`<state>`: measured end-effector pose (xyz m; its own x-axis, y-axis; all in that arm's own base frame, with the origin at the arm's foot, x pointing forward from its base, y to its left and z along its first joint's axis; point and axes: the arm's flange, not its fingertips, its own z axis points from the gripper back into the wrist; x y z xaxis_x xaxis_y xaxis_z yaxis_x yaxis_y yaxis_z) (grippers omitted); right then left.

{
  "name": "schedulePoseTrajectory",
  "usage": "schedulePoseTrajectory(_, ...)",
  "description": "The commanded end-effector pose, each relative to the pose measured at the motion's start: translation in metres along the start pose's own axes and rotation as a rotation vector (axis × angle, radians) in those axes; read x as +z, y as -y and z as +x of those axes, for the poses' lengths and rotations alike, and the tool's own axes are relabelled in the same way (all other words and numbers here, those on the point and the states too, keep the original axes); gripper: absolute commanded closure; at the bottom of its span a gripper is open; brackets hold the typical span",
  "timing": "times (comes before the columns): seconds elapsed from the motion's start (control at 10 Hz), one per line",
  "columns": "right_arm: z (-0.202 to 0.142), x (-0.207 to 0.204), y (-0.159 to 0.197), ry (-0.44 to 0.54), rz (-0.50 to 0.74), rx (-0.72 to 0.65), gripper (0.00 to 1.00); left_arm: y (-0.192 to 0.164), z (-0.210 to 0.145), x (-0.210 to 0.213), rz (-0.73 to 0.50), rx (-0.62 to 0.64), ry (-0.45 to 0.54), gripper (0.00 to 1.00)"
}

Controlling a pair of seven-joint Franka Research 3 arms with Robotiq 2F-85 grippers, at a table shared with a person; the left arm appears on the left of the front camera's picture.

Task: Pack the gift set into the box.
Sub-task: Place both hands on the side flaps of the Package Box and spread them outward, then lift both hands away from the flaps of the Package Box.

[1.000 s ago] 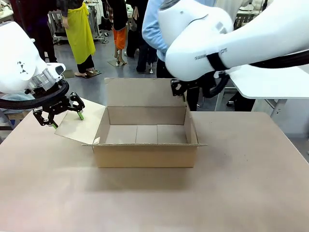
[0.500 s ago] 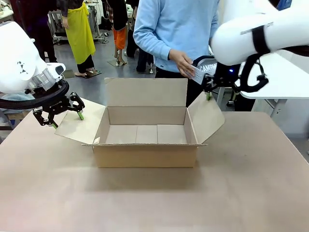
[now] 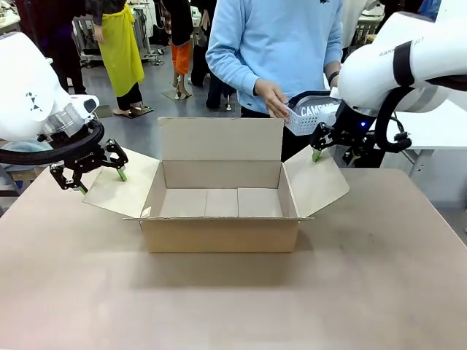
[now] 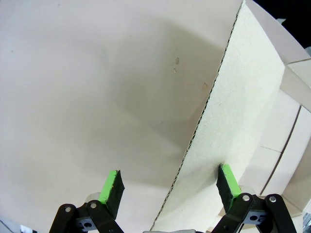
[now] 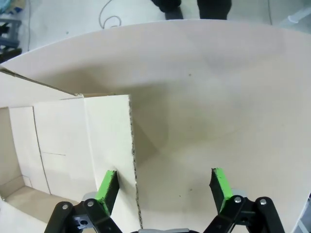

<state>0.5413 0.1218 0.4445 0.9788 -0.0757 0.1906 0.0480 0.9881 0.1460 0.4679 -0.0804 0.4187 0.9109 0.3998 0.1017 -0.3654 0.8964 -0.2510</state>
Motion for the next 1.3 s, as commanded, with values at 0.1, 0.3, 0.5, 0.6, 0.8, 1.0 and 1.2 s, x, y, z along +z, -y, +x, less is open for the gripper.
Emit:
schedulePoseTrajectory(0.1,0.0019,0.0102,-0.0078,0.002,-0.053,-0.025,0.0,0.0007,-0.0004,0.0014,0.015,0.009,0.016,0.0)
schedulePoseTrajectory(0.3,0.0019,0.0102,-0.0078,0.002,-0.053,-0.025,0.0,0.0007,-0.0004,0.0014,0.015,0.009,0.016,0.0)
schedulePoseTrajectory(0.5,0.0019,0.0102,-0.0078,0.002,-0.053,-0.025,0.0,0.0007,-0.0004,0.0014,0.015,0.009,0.016,0.0)
schedulePoseTrajectory(0.6,0.0019,0.0102,-0.0078,0.002,-0.053,-0.025,0.0,0.0007,-0.0004,0.0014,0.015,0.009,0.016,0.0)
schedulePoseTrajectory(0.8,0.0019,0.0102,-0.0078,0.002,-0.053,-0.025,0.0,0.0007,-0.0004,0.0014,0.015,0.009,0.016,0.0)
schedulePoseTrajectory(1.0,0.0019,0.0102,-0.0078,0.002,-0.053,-0.025,0.0,0.0007,-0.0004,0.0014,0.015,0.009,0.016,0.0)
schedulePoseTrajectory(1.2,0.0019,0.0102,-0.0078,0.002,-0.053,-0.025,0.0,0.0007,-0.0004,0.0014,0.015,0.009,0.016,0.0)
